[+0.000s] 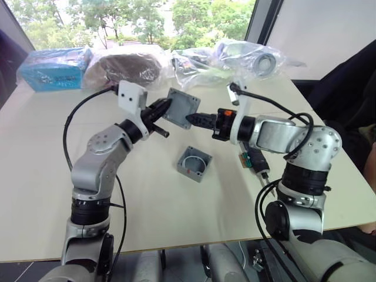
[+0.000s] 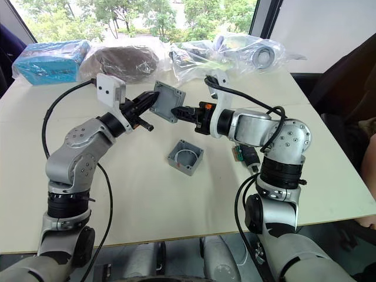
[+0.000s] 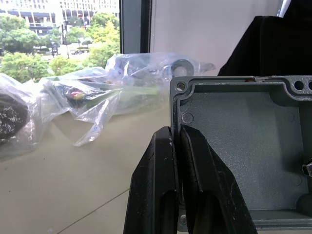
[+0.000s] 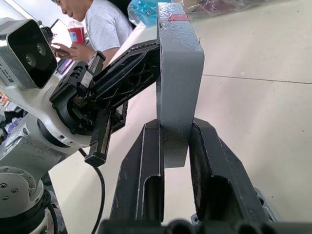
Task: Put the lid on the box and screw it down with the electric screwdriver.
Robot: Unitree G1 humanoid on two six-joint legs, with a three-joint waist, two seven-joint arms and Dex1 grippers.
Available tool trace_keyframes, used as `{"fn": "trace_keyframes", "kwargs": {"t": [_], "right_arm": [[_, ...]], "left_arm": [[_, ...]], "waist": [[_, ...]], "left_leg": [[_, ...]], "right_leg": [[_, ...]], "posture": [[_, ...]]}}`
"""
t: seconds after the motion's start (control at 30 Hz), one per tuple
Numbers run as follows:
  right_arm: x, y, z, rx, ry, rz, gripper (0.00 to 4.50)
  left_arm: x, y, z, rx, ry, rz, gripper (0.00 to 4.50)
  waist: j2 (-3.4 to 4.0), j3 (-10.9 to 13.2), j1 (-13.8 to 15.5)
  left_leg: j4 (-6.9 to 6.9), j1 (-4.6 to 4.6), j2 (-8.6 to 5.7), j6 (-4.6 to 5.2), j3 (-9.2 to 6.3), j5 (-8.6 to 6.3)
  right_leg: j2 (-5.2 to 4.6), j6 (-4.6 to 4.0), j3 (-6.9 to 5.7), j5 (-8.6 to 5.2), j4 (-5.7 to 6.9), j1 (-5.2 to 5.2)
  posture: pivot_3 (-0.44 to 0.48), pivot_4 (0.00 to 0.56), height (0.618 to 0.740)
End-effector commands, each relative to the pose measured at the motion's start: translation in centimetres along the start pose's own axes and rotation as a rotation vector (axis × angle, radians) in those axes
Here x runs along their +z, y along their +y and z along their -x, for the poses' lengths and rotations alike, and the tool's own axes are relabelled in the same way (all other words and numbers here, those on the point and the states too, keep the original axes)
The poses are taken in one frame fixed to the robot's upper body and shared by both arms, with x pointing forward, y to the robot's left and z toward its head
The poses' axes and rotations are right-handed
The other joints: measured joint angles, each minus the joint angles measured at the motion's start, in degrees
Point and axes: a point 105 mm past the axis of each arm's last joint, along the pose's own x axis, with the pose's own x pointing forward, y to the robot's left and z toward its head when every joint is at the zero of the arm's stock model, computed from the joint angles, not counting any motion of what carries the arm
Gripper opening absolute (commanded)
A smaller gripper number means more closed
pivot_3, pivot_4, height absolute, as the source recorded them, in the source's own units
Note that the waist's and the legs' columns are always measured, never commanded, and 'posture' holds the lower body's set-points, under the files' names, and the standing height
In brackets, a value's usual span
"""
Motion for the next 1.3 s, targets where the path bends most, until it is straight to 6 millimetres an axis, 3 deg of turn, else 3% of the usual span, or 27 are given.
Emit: {"fn": "trace_keyframes", "kwargs": {"t": [0.03,0.1,0.27,0.37,0.6,0.8,1.03,1.3], "right_arm": [[2.1,2.8,0.7,0.112,-0.089,0.108,0.18],[2.3,3.0,1.2,0.087,-0.102,0.22,0.18],[1.5,2.5,2.0,0.028,-0.102,0.579,0.18],[0.5,1.1,2.5,-0.018,-0.097,0.862,0.18],[-0.7,-0.2,3.7,-0.019,-0.196,1.657,0.18],[-3.7,-0.5,4.4,0.105,-0.265,2.084,0.18],[-6.0,-2.1,4.2,0.116,-0.295,2.234,0.18],[-6.3,-4.1,3.5,0.081,-0.26,2.305,0.18]], "left_arm": [[-1.6,-0.3,0.7,-0.051,0.099,0.024,0.68],[-1.6,-0.4,1.5,-0.111,0.123,0.018,1.16],[-0.6,0.3,2.8,-0.203,0.136,0.039,3.16],[0.6,0.2,4.2,-0.321,0.138,0.055,4.4],[-0.2,0.8,7.7,-0.496,0.296,-0.016,4.46],[-0.4,1.7,9.1,-0.56,0.35,-0.078,4.46],[-1.1,1.8,9.5,-0.577,0.372,-0.1,4.46],[-1.1,1.3,9.5,-0.581,0.375,-0.103,4.46]], "waist": [[0.03,0.02,-0.05],[0.1,0.07,-0.05],[0.11,0.08,0.04],[0.09,0.08,0.0],[0.21,0.2,-0.16],[0.15,0.22,0.04],[0.16,0.22,-0.02],[0.16,0.22,-0.03]], "left_leg": [[0.0,0.0,0.0,0.0,0.0,0.0],[0.0,0.0,0.0,0.0,0.0,0.0],[-0.1,-0.02,0.0,0.0,0.0,0.0],[-0.11,-0.03,0.0,0.0,0.02,0.0],[-0.11,0.0,0.01,-0.01,0.25,0.0],[-0.08,0.0,0.01,-0.01,0.27,0.0],[-0.07,0.0,0.01,-0.02,0.38,0.0],[-0.01,0.05,0.0,-0.02,0.39,0.01]], "right_leg": [[0.0,0.0,0.0,0.0,0.0,0.0],[0.0,0.0,0.0,0.0,0.0,0.0],[0.0,0.05,-0.01,-0.04,-0.08,-0.05],[-0.01,0.06,-0.02,-0.06,-0.13,-0.04],[-0.03,-0.14,0.11,-0.17,-0.12,-0.17],[-0.04,-0.22,0.14,-0.16,-0.12,-0.16],[-0.05,-0.25,0.27,-0.15,-0.07,-0.19],[-0.04,-0.28,0.31,-0.14,0.05,-0.19]], "posture": [[0.0,0.15,0.74],[0.0,0.15,0.74],[0.0,0.15,0.74],[0.0,0.15,0.74],[0.0,0.15,0.74],[0.0,0.15,0.74],[0.0,0.15,0.74],[0.0,0.15,0.74]]}}
